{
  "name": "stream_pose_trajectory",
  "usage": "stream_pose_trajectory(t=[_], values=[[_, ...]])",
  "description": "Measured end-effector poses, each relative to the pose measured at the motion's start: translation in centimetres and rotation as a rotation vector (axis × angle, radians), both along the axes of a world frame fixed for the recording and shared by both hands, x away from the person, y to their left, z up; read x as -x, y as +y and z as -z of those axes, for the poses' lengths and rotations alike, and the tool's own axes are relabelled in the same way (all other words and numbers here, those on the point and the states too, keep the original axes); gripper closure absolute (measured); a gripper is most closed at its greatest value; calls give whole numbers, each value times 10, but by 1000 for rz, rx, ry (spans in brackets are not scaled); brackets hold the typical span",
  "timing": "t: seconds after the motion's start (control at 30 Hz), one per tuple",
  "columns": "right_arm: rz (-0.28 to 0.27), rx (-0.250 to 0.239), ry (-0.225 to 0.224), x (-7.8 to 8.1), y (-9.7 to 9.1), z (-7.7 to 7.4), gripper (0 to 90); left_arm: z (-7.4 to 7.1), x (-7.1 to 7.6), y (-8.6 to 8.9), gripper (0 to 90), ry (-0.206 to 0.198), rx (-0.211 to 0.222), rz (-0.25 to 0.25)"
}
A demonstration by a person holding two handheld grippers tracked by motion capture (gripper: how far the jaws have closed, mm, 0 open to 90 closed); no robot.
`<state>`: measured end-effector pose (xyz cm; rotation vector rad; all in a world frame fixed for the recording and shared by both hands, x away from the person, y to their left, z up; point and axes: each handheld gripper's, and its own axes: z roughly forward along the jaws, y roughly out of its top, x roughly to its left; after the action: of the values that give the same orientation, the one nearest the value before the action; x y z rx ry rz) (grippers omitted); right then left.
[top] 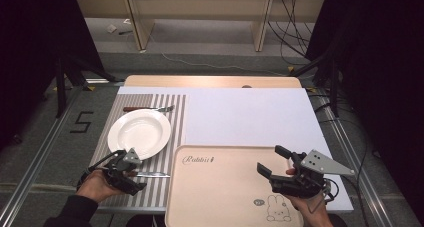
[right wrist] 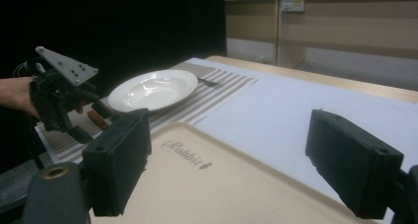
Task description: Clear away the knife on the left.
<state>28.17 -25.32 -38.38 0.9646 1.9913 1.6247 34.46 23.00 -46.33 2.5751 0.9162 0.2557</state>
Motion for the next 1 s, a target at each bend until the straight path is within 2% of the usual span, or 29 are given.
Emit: stream_pose_trajectory(t=[0.23, 0.43, 0.53, 0.73, 0.8, 1.0], values=[[-3, -1, 0, 0, 0, 0, 185, 6, -5, 7, 204, 12, -31, -27], [-7, 0, -1, 0, 1, 0, 185, 9, -10, 13, 212, 25, -36, -55], [-10, 3, 2, 0, 1, 0, 185, 9, -12, 16, 222, 43, -19, -70], [-10, -1, 1, 0, 1, 0, 185, 6, -15, 19, 338, 97, -16, -95], [-10, 0, 4, 0, 1, 0, 185, 4, -16, 19, 406, 112, -36, -90], [-9, -3, 6, -1, 2, 1, 185, 0, -20, 18, 514, 150, -83, -91]])
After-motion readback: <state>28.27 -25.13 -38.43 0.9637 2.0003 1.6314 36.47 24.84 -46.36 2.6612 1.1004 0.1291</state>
